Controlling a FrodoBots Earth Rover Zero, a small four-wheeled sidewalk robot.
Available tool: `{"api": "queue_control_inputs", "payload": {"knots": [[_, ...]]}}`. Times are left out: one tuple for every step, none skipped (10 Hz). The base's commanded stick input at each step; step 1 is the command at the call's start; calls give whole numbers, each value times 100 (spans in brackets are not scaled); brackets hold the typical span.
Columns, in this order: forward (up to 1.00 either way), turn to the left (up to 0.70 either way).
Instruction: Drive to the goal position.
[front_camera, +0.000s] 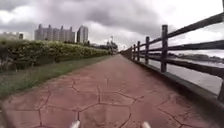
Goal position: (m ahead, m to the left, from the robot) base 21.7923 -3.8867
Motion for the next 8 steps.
{"api": "queue_control_inputs", "payload": {"knots": [[50, 0], [50, 0], [50, 0], [50, 0], [50, 5], [50, 12], [50, 8], [50, 0]]}}
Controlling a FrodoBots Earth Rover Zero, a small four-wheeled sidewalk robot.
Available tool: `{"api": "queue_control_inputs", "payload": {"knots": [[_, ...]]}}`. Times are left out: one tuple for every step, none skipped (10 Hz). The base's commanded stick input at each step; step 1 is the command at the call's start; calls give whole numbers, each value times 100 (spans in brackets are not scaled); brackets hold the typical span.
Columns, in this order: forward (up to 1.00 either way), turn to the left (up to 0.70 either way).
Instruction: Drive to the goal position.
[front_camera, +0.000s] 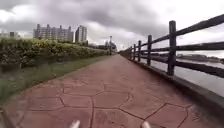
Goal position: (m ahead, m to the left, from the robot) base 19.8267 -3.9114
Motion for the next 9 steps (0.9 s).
{"api": "queue_control_inputs", "payload": {"knots": [[50, 0], [50, 0], [50, 0], [50, 0], [50, 0], [50, 0], [50, 0], [50, 0], [50, 0]]}}
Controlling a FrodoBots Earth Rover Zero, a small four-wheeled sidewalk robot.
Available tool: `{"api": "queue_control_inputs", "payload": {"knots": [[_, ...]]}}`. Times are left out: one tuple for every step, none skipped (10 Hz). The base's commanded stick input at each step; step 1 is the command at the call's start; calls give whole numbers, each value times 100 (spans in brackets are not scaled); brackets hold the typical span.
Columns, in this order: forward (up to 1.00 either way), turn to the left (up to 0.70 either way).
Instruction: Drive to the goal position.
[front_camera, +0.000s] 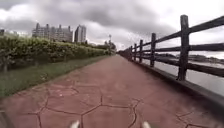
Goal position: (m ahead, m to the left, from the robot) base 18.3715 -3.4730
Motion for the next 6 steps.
{"api": "queue_control_inputs", "payload": {"knots": [[50, 0], [50, 0], [50, 0], [50, 0], [50, 0], [50, 0]]}}
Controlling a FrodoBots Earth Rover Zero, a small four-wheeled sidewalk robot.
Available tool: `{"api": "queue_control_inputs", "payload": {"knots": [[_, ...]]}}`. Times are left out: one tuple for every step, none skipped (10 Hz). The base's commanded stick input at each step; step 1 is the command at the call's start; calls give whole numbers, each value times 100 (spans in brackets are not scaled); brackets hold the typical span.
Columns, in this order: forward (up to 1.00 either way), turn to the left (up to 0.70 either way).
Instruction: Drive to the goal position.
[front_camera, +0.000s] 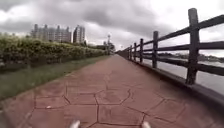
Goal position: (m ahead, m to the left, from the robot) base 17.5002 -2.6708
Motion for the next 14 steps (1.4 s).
{"api": "queue_control_inputs", "payload": {"knots": [[50, 0], [50, 0], [50, 0], [50, 0], [50, 0], [50, 0], [50, 0], [50, 0], [50, 0], [50, 0], [50, 0], [50, 0], [50, 0], [50, 0]]}}
